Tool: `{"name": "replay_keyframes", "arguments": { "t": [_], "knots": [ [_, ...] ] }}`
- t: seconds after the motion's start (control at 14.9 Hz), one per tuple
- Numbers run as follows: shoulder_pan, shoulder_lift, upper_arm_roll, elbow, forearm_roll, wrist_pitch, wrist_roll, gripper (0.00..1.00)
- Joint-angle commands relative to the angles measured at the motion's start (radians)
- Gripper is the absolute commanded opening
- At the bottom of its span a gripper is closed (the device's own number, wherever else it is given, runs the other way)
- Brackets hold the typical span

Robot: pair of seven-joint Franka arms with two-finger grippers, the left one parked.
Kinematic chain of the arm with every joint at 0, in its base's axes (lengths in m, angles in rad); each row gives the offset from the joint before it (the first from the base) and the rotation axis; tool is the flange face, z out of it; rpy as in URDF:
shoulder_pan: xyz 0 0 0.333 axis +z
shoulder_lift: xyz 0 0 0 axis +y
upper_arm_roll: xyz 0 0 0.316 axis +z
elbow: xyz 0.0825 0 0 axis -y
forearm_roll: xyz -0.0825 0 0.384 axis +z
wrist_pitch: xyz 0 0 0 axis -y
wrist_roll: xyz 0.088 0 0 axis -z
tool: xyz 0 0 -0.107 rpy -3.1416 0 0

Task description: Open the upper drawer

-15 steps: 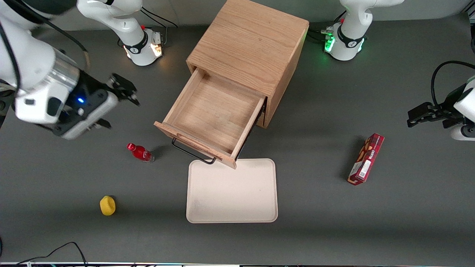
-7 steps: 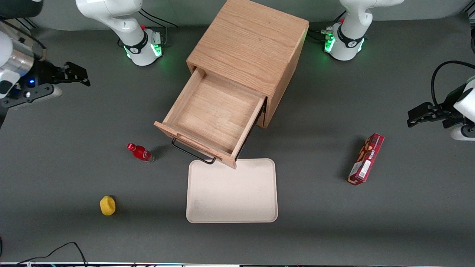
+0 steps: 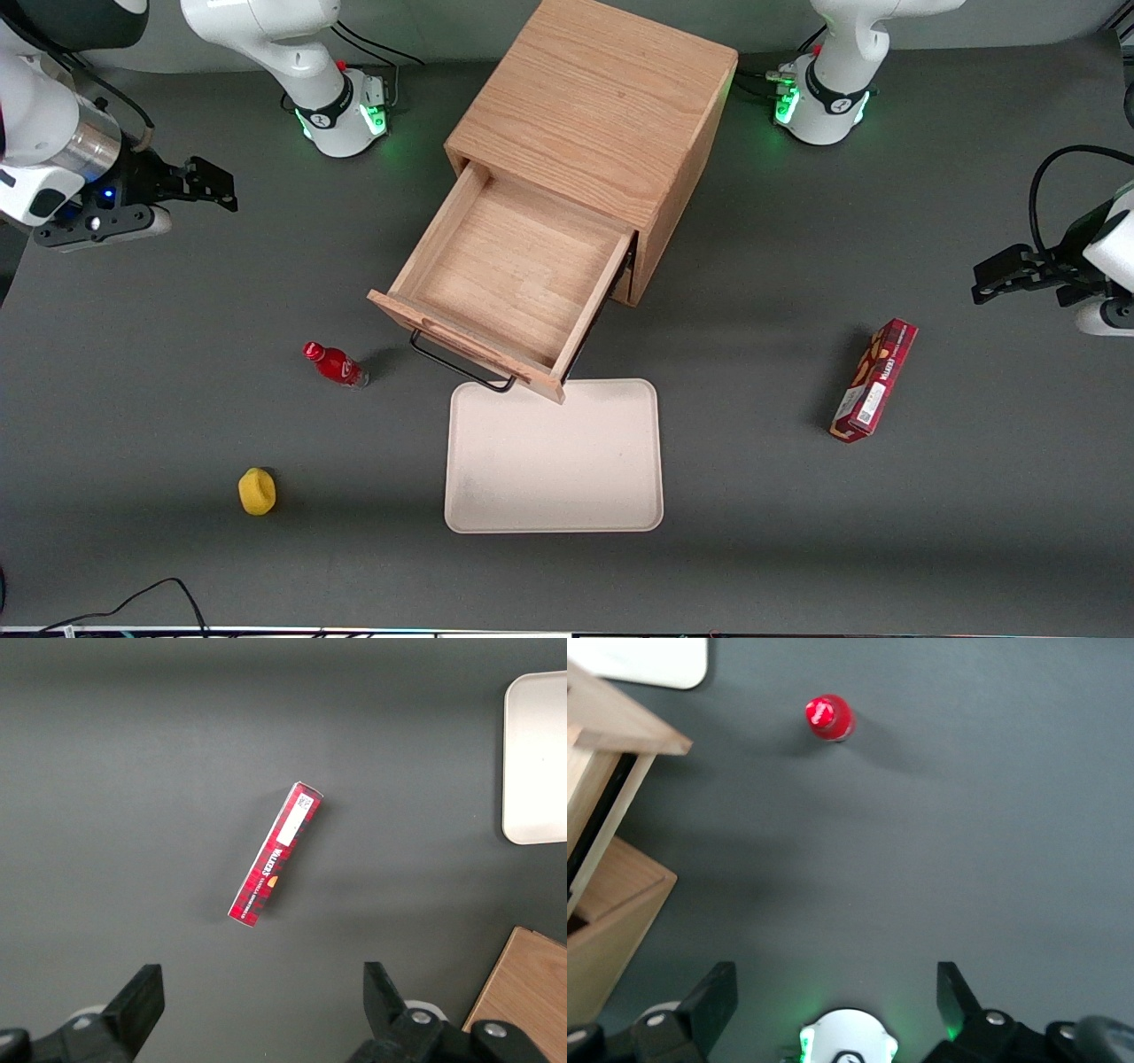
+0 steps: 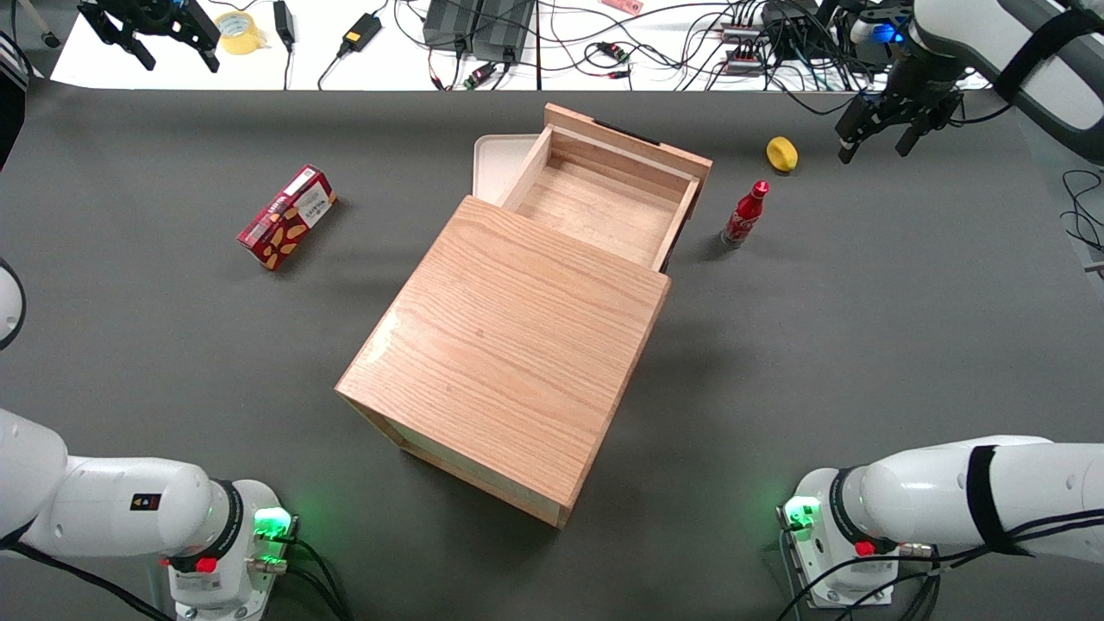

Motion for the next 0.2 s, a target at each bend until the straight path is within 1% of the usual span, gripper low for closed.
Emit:
{"name": "replay_keyframes", "arguments": {
  "t": [0.0, 0.13],
  "knots": [
    [0.010, 0.031, -0.003, 0.033, -0.024, 0.000, 0.066, 1.00],
    [0.005, 0.042, -0.003, 0.040, -0.016, 0.003, 0.073, 1.00]
  ]
}}
